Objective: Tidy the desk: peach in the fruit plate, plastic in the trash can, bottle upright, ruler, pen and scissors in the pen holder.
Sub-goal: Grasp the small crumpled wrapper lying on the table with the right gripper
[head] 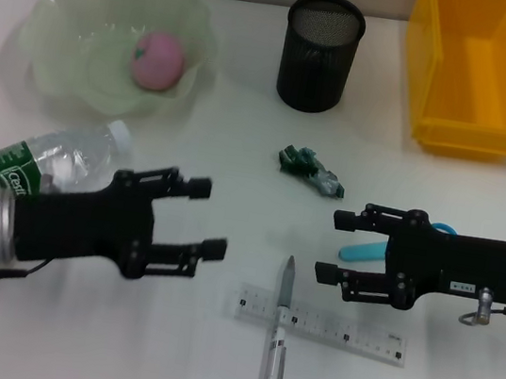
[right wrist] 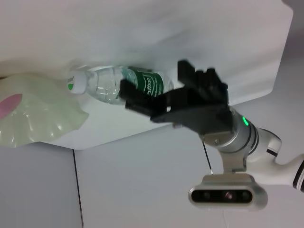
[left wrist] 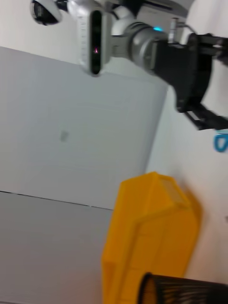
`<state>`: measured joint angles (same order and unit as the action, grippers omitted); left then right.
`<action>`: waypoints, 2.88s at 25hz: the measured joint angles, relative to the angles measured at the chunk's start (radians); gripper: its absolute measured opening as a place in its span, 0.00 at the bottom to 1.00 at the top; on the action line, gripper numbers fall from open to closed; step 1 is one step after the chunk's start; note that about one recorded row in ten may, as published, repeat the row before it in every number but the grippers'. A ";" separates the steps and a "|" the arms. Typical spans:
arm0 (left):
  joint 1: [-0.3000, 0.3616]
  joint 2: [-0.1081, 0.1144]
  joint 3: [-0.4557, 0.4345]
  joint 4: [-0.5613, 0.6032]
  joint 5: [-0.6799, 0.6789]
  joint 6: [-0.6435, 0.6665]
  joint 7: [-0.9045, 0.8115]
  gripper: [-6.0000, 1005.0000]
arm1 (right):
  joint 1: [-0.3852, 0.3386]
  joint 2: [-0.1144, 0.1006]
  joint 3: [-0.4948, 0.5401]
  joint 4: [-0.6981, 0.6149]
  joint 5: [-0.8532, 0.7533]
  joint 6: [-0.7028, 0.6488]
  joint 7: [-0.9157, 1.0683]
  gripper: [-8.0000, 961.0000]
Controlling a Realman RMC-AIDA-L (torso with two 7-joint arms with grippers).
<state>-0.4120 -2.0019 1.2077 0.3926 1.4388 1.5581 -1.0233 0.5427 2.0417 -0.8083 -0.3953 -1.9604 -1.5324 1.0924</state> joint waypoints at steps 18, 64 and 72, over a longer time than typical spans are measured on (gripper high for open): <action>0.068 0.028 -0.027 0.011 0.038 0.005 0.037 0.80 | -0.014 0.000 0.012 -0.002 0.008 0.016 0.004 0.81; 0.068 -0.038 -0.100 -0.003 0.033 -0.043 0.126 0.80 | 0.514 0.034 -0.290 -0.468 -0.716 0.052 1.147 0.81; 0.071 -0.045 -0.112 -0.003 0.037 -0.047 0.129 0.80 | 0.560 0.037 -0.347 -0.357 -0.727 0.159 1.187 0.81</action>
<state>-0.3409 -2.0466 1.0957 0.3896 1.4753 1.5107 -0.8943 1.1029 2.0788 -1.1551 -0.7527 -2.6878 -1.3731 2.2793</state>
